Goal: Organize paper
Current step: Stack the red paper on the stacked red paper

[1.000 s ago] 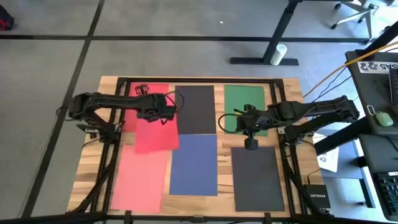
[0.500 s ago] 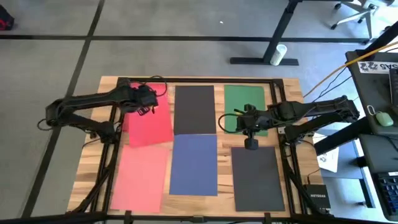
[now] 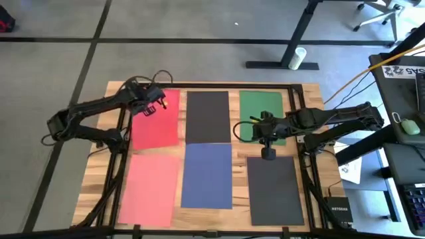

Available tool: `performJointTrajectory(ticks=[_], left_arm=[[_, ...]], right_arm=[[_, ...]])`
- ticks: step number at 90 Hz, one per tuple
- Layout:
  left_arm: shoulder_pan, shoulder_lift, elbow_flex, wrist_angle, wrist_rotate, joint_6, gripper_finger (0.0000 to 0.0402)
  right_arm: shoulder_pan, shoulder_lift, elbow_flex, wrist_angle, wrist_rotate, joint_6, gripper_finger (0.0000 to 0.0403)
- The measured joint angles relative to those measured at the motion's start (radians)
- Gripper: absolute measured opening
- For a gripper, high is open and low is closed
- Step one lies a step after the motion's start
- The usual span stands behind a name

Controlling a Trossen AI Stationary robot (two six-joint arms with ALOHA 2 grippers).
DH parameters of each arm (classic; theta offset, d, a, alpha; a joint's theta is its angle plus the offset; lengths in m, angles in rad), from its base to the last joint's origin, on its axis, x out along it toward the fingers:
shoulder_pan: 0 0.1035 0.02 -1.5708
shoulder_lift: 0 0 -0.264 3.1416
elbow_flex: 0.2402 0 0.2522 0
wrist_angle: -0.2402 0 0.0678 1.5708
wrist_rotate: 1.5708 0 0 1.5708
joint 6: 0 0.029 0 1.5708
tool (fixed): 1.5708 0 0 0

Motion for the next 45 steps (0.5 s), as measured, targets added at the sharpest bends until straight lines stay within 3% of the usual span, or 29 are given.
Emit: performJointTrajectory(ticks=[24,45], left_arm=[[0.07,0.001,0.0,0.137,-0.033,0.218,0.0],[0.067,0.011,0.0,0.229,-0.018,0.296,0.0]], right_arm=[[0.0,0.0,0.0,0.001,0.001,-0.001,0.0001],[-0.001,0.0,0.0,0.004,0.002,-0.001,0.0001]])
